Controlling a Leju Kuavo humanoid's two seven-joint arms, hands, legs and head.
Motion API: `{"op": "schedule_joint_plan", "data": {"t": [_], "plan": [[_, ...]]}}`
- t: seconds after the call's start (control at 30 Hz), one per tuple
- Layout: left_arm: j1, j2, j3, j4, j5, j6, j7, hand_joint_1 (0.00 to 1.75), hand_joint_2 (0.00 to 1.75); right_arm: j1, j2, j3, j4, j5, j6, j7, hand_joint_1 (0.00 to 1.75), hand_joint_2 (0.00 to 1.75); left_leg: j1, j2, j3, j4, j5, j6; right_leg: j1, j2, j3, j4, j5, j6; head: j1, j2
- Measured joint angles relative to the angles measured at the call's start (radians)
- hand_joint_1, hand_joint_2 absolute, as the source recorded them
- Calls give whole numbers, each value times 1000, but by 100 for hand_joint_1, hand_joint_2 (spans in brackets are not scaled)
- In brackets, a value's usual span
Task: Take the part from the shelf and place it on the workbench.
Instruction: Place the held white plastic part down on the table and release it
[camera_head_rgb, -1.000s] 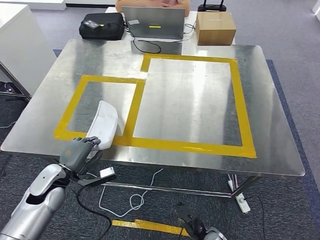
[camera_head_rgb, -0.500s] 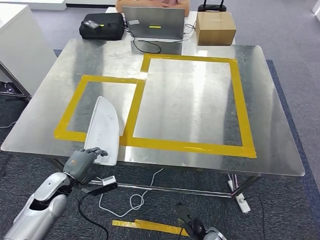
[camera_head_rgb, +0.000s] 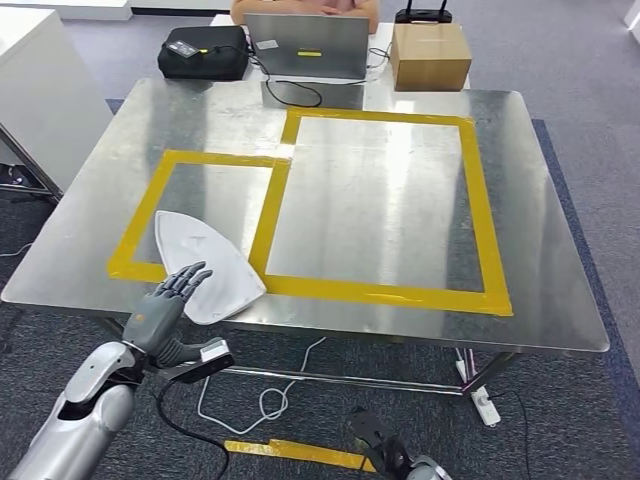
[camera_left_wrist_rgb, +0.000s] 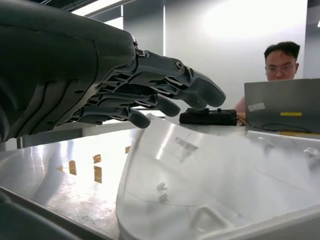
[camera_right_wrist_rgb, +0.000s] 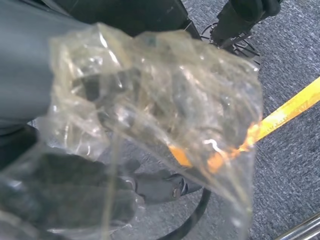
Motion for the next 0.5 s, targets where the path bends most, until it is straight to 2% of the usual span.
{"op": "schedule_joint_plan", "data": {"t": [0.5], "plan": [[4,-9,8,-37,33,-15,-2,0,0,1,0,0,0,0,-8,7,0,0,-1,0,-1,3,-2,3,-2,0,0,-1,1,2,0,0]]}}
